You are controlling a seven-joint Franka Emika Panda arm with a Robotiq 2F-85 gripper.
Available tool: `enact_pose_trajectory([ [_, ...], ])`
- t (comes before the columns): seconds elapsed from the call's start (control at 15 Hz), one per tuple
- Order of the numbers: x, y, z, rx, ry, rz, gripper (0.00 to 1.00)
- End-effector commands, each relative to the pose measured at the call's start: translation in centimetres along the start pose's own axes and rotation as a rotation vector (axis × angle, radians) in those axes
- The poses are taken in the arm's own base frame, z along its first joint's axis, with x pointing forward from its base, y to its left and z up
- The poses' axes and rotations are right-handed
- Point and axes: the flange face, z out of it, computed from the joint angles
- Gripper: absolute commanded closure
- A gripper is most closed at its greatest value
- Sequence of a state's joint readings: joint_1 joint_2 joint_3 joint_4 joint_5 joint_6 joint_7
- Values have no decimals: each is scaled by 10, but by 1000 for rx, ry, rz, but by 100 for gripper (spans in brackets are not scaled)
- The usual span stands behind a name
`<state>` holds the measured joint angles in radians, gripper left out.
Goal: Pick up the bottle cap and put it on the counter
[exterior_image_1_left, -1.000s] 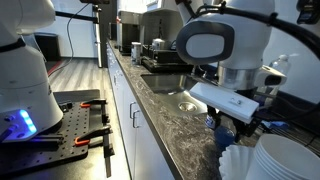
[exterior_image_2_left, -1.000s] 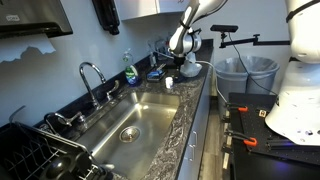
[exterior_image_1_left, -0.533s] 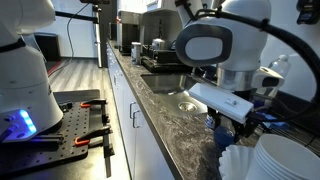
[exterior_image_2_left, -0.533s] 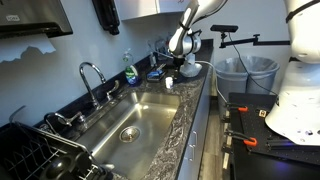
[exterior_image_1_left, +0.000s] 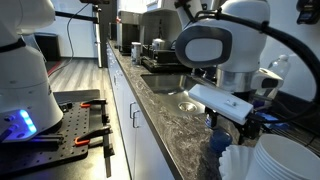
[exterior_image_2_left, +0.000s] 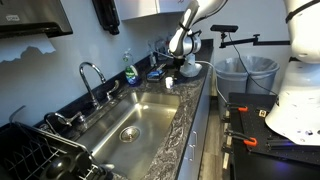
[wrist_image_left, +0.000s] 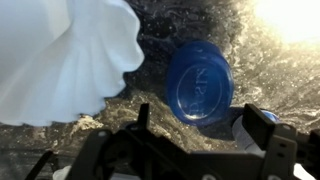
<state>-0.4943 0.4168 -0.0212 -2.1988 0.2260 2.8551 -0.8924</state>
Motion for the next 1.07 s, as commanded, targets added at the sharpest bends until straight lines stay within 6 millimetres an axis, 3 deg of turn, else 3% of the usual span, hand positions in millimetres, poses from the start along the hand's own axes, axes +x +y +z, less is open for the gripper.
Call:
enact_pose_trajectory([
  [0.0, 1, -3, -14, -32, 14, 1, 1],
  [0.6, -3, -10, -62, -48, 61, -69, 0],
  [1.0, 3, -37, -95, -43, 109, -143, 0],
])
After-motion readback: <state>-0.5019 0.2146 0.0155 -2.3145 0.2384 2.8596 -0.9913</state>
